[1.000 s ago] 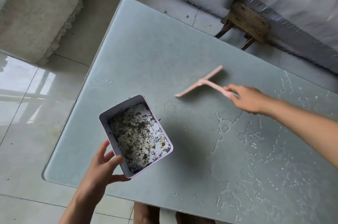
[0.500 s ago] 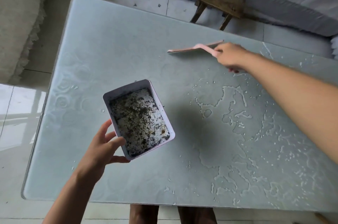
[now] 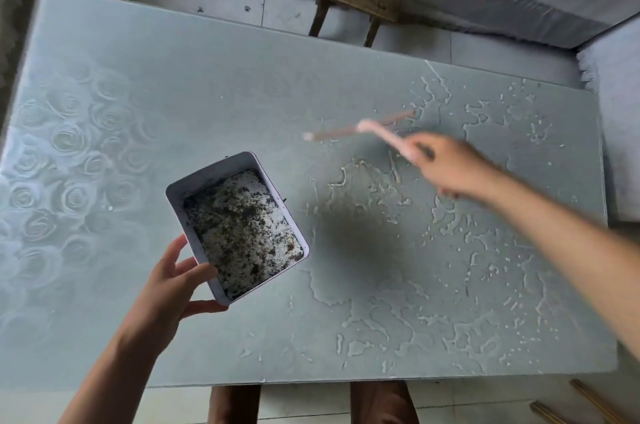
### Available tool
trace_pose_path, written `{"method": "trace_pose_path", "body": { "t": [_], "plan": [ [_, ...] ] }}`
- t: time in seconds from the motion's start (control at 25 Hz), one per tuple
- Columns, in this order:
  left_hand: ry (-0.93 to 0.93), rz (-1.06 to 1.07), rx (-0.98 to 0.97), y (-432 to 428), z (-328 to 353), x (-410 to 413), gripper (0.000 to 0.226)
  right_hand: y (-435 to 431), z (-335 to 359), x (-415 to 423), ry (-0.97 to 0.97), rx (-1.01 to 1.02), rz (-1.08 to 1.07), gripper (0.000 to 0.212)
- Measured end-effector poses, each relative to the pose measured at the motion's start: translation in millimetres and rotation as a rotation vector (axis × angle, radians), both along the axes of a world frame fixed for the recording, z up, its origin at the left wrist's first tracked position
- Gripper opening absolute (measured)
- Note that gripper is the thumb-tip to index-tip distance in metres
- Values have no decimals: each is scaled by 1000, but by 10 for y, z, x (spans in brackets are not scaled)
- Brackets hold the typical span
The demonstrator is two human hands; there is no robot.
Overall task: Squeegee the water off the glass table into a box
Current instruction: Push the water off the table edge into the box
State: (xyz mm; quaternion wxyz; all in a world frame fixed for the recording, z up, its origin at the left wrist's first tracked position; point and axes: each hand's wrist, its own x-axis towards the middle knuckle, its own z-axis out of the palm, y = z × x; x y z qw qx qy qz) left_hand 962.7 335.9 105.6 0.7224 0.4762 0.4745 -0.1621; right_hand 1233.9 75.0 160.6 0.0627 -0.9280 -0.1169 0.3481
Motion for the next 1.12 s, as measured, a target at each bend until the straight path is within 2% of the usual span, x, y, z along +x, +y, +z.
{"method": "trace_pose_path", "body": {
  "t": [0.08, 0.2, 0.28, 0.36, 0.48, 0.56, 0.68, 0.8, 0.96, 1.04, 1.12],
  "plan": [
    [2, 34, 10, -285, -21, 32, 65, -22, -8, 617, -40, 70, -152, 25],
    [-9, 117, 20, -712, -65, 50, 57, -237, -254, 1294, -23, 219, -419, 37],
    [-34, 172, 39, -997, -140, 47, 52, -454, -468, 1476, 0, 209, -477, 29],
    [-49, 236, 42, -1219, -188, 59, 47, -633, -654, 1402, 17, 194, -425, 18],
    [-14, 341, 55, -1539, -211, 72, 48, -802, -795, 851, 79, 280, -229, 21],
    [2, 394, 66, -1717, -199, 29, 48, -808, -752, 287, 151, 276, -96, 23],
    [20, 466, 76, -1919, -117, -95, 49, -767, -545, -299, 287, 243, 37, 37],
    [34, 507, 67, -2039, -57, -260, 53, -758, -291, -156, 441, 333, -33, 15],
    [27, 522, 73, -2162, -17, -639, 50, -444, -315, 177, 219, 361, -138, 22],
    [17, 523, 76, -2221, -54, -822, 49, -349, -484, -20, 221, 343, -179, 42],
    [20, 568, 81, -2281, -98, -951, 46, -457, -660, -457, 222, 260, -68, 50]
  ]
}}
